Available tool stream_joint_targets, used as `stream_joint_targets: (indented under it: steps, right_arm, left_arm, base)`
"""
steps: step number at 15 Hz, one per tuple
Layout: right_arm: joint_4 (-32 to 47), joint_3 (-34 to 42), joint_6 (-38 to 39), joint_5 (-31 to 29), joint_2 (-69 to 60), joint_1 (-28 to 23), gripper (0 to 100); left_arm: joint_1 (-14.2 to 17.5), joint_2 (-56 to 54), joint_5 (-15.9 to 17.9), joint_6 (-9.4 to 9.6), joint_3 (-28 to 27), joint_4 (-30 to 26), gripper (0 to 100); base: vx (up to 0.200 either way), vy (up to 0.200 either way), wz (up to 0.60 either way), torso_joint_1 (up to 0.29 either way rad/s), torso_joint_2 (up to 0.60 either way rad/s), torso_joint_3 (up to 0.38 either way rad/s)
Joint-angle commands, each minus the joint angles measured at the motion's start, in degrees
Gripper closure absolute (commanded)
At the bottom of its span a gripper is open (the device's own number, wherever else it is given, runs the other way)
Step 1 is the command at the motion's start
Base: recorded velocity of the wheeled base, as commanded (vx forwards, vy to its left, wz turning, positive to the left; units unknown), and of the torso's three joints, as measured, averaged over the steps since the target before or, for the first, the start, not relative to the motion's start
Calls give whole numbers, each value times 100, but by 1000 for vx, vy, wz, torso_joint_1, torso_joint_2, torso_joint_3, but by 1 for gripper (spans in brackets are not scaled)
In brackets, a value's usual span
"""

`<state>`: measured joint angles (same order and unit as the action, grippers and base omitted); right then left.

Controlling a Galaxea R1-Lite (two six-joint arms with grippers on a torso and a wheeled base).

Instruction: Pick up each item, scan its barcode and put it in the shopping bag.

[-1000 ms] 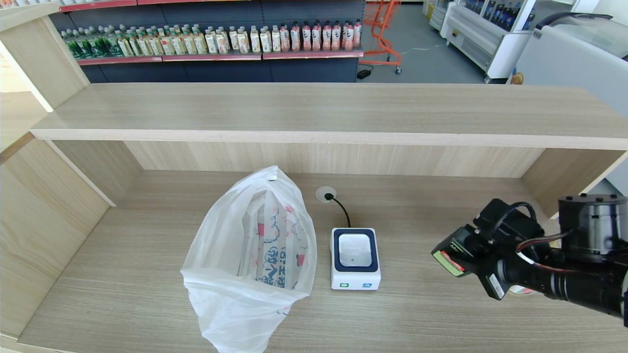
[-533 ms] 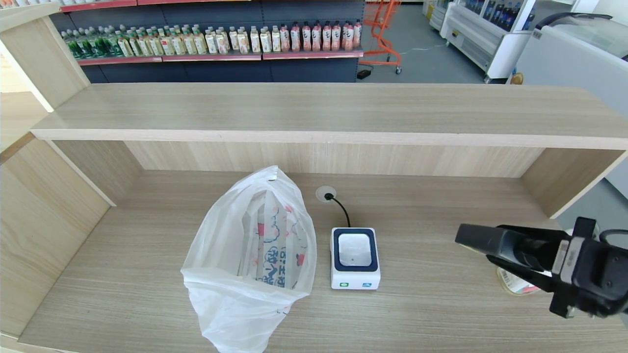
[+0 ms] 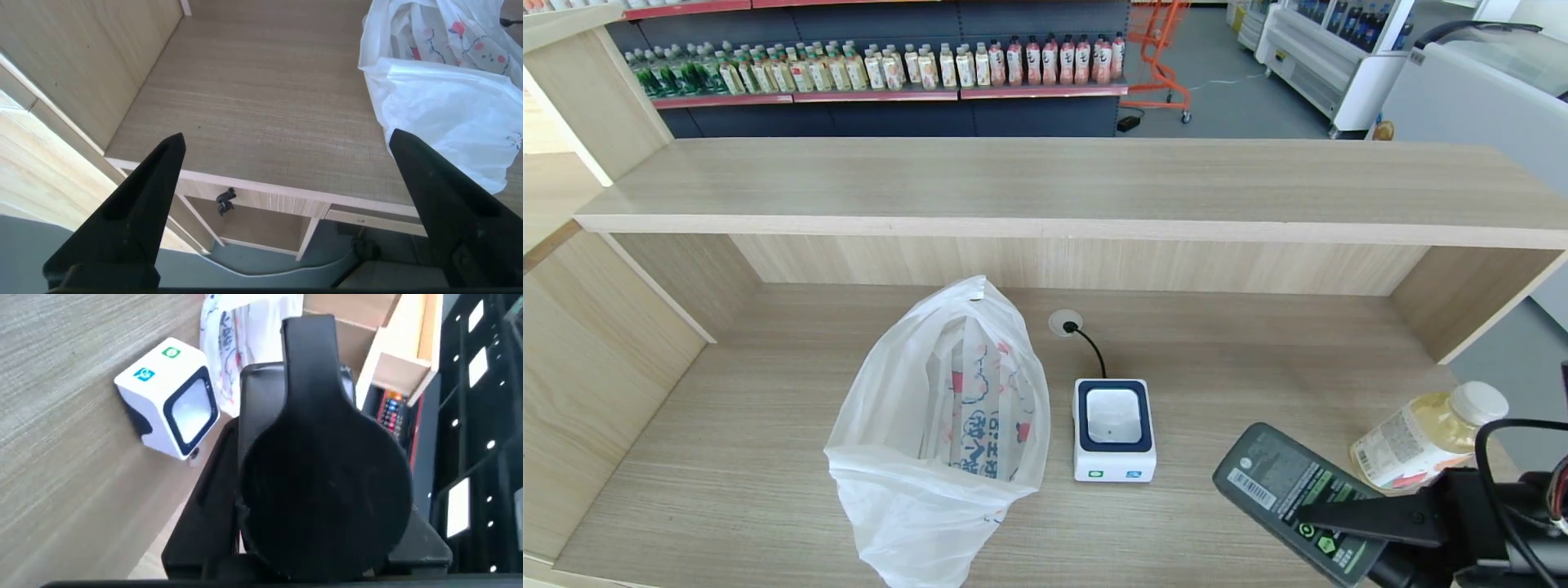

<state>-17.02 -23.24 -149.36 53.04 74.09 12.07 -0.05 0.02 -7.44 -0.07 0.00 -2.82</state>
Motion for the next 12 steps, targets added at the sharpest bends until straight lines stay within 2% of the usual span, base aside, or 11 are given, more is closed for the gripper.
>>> stream_joint_targets:
  steps: [1,3,4,12]
  right_arm:
    - [32,-76,-788,233,474,577,100]
    - [-30,-146,-1482,470,826,982,100]
    - [-91,-137,-1564,576,914,1008,100]
    - [-135,-366,-1564,769,1265,1272,100]
  left_arm:
    - [-4,-2,-3,-1,0,0,0]
    - [-4,-2,-3,-1,0,0,0]
    - [-4,-2,-3,-1,0,0,0]
    - [-4,-2,-3,-1,0,0,0]
  base:
    - [0,0,0,0,0,0]
    - [0,0,0,0,0,0]
    - [0,0,0,0,0,0]
    - [0,0,0,0,0,0]
